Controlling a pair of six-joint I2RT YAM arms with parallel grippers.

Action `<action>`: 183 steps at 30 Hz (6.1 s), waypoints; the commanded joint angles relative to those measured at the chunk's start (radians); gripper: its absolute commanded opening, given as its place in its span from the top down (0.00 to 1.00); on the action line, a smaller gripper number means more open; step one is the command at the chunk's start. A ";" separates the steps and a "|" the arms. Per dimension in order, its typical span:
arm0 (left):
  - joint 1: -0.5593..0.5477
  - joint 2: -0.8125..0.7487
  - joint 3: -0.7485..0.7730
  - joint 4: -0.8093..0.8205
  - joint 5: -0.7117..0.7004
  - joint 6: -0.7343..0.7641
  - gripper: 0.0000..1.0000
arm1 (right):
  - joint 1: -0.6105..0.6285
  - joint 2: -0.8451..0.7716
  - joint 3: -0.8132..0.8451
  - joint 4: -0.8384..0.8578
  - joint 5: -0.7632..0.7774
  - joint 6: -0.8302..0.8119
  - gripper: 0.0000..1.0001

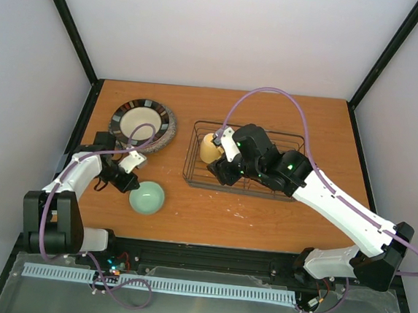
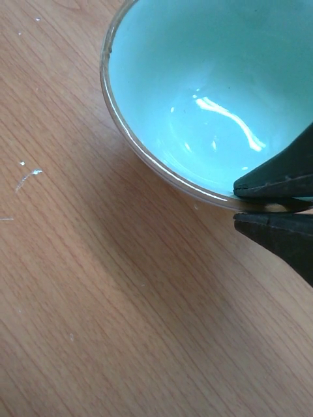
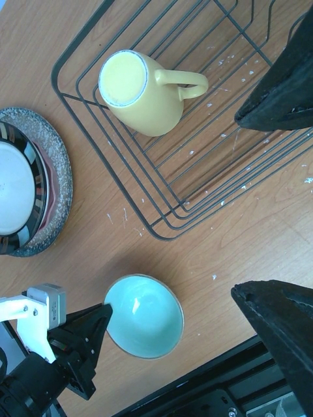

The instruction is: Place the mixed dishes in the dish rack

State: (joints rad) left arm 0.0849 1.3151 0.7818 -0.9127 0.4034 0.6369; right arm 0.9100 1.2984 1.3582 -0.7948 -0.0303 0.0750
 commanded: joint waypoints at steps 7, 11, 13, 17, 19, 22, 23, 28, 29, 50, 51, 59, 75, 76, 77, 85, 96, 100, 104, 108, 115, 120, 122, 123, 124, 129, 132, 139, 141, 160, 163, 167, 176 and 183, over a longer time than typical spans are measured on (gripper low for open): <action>-0.016 -0.060 0.062 0.108 -0.024 -0.035 0.99 | -0.005 -0.007 -0.012 0.007 -0.003 0.004 0.37; -0.017 -0.079 0.051 0.149 -0.010 -0.042 0.99 | -0.005 -0.002 -0.014 0.008 -0.007 0.008 0.37; -0.016 -0.091 0.051 0.176 0.013 -0.049 0.99 | -0.006 -0.001 -0.015 0.009 -0.006 0.009 0.37; -0.016 -0.096 0.032 0.235 0.053 -0.060 0.99 | -0.005 0.000 -0.023 0.015 -0.009 0.014 0.37; -0.016 -0.101 0.019 0.266 0.075 -0.072 0.99 | -0.005 0.002 -0.025 0.017 -0.012 0.018 0.37; -0.016 -0.121 0.001 0.312 0.100 -0.085 0.99 | -0.005 0.007 -0.028 0.020 -0.017 0.023 0.37; -0.016 -0.126 -0.003 0.321 0.111 -0.087 0.99 | -0.005 0.007 -0.028 0.022 -0.021 0.025 0.37; -0.016 -0.173 -0.030 0.383 0.138 -0.108 0.99 | -0.005 0.020 -0.032 0.033 -0.045 0.029 0.37; -0.016 -0.184 -0.032 0.393 0.141 -0.111 0.99 | -0.005 0.023 -0.031 0.035 -0.052 0.030 0.37; -0.013 -0.453 -0.061 0.616 0.113 -0.165 0.99 | -0.169 0.125 -0.063 0.202 -0.607 0.182 0.30; -0.013 -0.471 -0.064 0.639 0.102 -0.173 0.99 | -0.177 0.134 -0.064 0.226 -0.664 0.216 0.30; -0.032 -0.599 -0.122 0.848 -0.007 -0.197 0.99 | -0.183 0.185 -0.048 0.428 -0.963 0.502 0.31; -0.306 -0.650 -0.383 1.512 -0.376 0.094 0.99 | -0.200 0.310 -0.306 1.526 -0.997 1.593 0.31; -0.335 -0.642 -0.398 1.567 -0.397 0.130 0.99 | -0.200 0.321 -0.311 1.562 -0.983 1.632 0.31; -0.364 -0.630 -0.415 1.624 -0.426 0.174 0.99 | -0.201 0.331 -0.316 1.582 -0.967 1.664 0.31; -0.561 -0.495 -0.499 2.038 -0.549 0.514 0.99 | -0.204 0.422 -0.356 1.876 -0.822 1.922 0.30; -0.747 -0.377 -0.513 2.205 -0.595 0.683 0.99 | -0.218 0.478 -0.370 2.049 -0.675 2.067 0.30; -0.811 -0.368 -0.516 2.198 -0.607 0.716 0.99 | -0.231 0.479 -0.354 2.043 -0.653 2.066 0.30; -0.870 -0.328 -0.512 2.198 -0.618 0.747 0.99 | -0.234 0.503 -0.319 2.062 -0.635 2.082 0.32; -0.904 -0.275 -0.508 2.227 -0.621 0.753 0.99 | -0.235 0.509 -0.300 2.066 -0.625 2.085 0.42; -0.946 -0.229 -0.497 2.236 -0.624 0.768 0.99 | -0.251 0.510 -0.288 2.085 -0.611 2.083 0.80; -0.952 -0.232 -0.500 2.223 -0.627 0.770 1.00 | -0.270 0.509 -0.275 2.103 -0.610 2.067 0.97; -0.952 -0.232 -0.500 2.216 -0.636 0.770 0.99 | -0.276 0.507 -0.270 2.110 -0.610 2.061 0.97; -0.952 -0.234 -0.500 2.213 -0.642 0.771 0.99 | -0.279 0.507 -0.270 2.118 -0.608 2.060 0.97; -0.951 -0.234 -0.501 2.208 -0.650 0.771 0.99 | -0.283 0.509 -0.267 2.132 -0.607 2.060 0.97; -0.952 -0.250 -0.520 2.256 -0.713 0.749 0.99 | -0.317 0.507 -0.271 2.205 -0.597 2.078 0.97; -0.952 -0.262 -0.534 2.277 -0.743 0.734 0.96 | -0.343 0.501 -0.277 2.222 -0.599 2.077 0.97; -0.948 -0.261 -0.551 2.369 -0.834 0.704 0.86 | -0.380 0.494 -0.286 2.248 -0.634 2.083 0.97; -0.928 -0.259 -0.556 2.428 -0.888 0.668 0.86 | -0.384 0.487 -0.289 2.253 -0.665 2.081 0.97; -0.651 -0.706 -0.624 1.846 -0.915 -0.104 0.96 | -0.522 0.294 -0.461 1.898 -1.192 1.629 0.97; -0.649 -0.681 -0.626 1.846 -0.910 -0.129 0.96 | -0.513 0.323 -0.473 1.908 -1.222 1.606 0.97; -0.648 -0.645 -0.631 1.868 -0.906 -0.151 0.96 | -0.505 0.379 -0.502 1.995 -1.225 1.629 0.97; -0.645 -0.648 -0.645 1.861 -0.911 -0.153 0.96 | -0.443 0.619 -0.511 2.472 -1.189 1.939 0.97; -0.643 -0.701 -0.670 1.830 -0.925 -0.150 0.96 | -0.407 0.617 -0.559 2.391 -1.209 1.846 0.97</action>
State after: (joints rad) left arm -0.5674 0.6415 0.1230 0.9264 -0.5129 0.5095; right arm 0.4950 1.9499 0.8108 1.4826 -1.2411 1.9556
